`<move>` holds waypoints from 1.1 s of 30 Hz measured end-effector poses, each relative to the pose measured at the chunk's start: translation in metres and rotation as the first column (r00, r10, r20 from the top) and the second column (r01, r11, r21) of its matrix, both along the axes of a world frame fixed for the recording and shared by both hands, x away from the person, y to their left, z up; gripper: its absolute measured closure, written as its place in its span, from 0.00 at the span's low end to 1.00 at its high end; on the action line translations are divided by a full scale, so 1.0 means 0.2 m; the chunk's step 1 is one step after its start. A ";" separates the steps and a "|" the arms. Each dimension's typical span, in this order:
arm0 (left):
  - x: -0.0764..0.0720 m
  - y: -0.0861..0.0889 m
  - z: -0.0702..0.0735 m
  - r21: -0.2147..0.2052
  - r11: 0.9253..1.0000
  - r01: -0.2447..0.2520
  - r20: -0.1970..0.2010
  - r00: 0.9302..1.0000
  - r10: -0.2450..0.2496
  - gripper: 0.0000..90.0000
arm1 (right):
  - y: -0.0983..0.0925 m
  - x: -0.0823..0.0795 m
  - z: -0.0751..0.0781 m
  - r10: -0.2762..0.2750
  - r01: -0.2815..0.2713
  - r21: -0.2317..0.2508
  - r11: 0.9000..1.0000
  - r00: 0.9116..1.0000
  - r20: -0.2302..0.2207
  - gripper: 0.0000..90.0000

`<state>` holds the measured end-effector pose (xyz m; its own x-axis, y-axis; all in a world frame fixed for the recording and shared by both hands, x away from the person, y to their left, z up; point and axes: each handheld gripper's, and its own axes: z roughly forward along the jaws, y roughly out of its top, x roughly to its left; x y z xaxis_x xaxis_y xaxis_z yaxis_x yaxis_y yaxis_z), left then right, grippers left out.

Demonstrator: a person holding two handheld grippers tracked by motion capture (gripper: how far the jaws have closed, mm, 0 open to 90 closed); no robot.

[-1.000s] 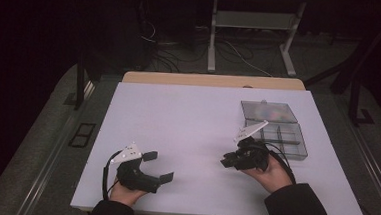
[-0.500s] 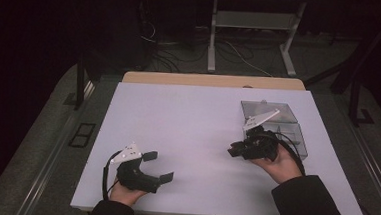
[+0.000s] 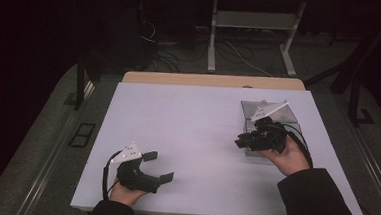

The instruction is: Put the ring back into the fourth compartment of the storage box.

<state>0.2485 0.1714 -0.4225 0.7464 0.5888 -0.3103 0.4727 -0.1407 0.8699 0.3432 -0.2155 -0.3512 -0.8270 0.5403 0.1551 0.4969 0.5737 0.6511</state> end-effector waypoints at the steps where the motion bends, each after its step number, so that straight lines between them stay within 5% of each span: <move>1: 0.00 0.00 0.00 -0.001 1.000 -0.001 -0.001 1.000 0.001 0.00 | 0.00 0.00 0.00 -0.003 0.003 -0.002 1.000 1.000 -0.002 0.77; 13: 0.00 0.00 0.00 -0.002 1.000 0.002 -0.001 1.000 -0.002 0.00 | -0.06 0.04 0.04 -0.028 0.028 -0.007 1.000 0.999 0.020 0.77; 33: 0.00 0.00 0.00 -0.003 1.000 0.004 -0.002 1.000 -0.004 0.00 | -0.18 0.16 -0.02 -0.089 0.088 0.014 0.996 0.996 0.008 0.77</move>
